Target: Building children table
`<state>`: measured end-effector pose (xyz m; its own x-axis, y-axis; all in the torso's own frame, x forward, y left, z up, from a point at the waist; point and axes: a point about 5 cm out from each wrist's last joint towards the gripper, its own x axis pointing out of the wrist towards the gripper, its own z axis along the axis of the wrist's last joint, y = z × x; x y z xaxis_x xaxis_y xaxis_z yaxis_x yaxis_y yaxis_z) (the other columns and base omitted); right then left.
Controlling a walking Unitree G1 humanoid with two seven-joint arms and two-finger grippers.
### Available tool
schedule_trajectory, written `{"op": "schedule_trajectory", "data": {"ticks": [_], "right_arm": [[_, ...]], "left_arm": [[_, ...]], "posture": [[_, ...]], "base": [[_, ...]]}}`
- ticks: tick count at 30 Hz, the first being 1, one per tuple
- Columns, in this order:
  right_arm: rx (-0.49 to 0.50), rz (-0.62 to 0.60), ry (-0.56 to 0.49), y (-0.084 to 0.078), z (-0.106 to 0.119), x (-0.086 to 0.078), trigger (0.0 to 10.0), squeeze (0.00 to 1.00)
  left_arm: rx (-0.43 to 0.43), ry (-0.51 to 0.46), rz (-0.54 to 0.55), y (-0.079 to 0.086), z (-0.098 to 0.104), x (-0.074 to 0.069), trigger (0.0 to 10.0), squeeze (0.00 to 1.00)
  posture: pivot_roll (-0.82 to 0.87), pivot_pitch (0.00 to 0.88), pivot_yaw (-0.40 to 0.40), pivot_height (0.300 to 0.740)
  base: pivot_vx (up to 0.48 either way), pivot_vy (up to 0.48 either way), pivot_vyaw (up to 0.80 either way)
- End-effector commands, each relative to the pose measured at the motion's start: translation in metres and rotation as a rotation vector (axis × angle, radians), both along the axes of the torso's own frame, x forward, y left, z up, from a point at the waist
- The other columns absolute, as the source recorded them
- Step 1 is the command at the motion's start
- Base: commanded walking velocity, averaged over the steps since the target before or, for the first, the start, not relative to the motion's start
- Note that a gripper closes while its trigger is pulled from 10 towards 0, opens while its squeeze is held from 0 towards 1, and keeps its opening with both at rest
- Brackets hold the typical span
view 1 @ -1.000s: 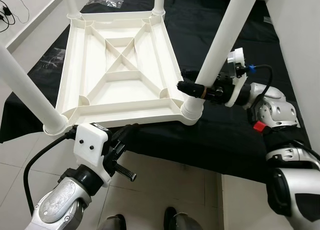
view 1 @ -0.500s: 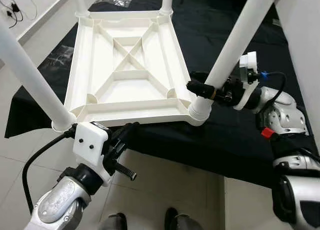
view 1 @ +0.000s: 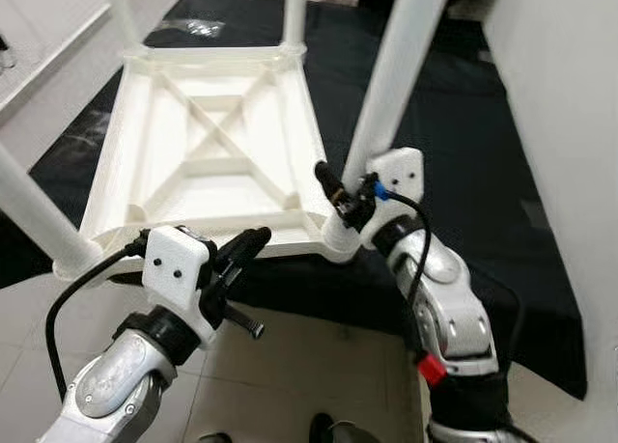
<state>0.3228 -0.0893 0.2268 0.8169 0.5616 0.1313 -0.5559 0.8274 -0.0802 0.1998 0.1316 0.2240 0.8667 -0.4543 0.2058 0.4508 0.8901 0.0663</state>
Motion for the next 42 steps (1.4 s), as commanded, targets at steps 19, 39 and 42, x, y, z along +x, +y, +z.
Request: {"op": "schedule_trajectory", "data": {"ticks": [19, 39, 42], "right_arm": [[-0.084, 0.79, 0.112, -0.063, 0.02, 0.005, 10.0, 0.0], [-0.019, -0.078, 0.08, -0.081, -0.006, 0.044, 0.0, 0.0], [-0.126, -0.465, 0.107, -0.074, -0.038, 0.014, 0.0, 0.0]], "left_arm": [[-0.005, 0.03, 0.001, 0.001, -0.004, -0.006, 10.0, 0.0], [0.009, 0.028, 0.011, 0.004, -0.003, -0.007, 10.0, 0.0], [0.017, 0.024, 0.011, 0.005, -0.002, -0.005, 10.0, 0.0]], "posture": [[0.08, 0.293, -0.081, 0.74], [0.1, 0.292, -0.093, 0.74], [0.11, 0.284, -0.093, 0.74]], "base": [[0.0, 0.0, 0.0], [0.0, 0.0, 0.0], [0.0, 0.0, 0.0]]}}
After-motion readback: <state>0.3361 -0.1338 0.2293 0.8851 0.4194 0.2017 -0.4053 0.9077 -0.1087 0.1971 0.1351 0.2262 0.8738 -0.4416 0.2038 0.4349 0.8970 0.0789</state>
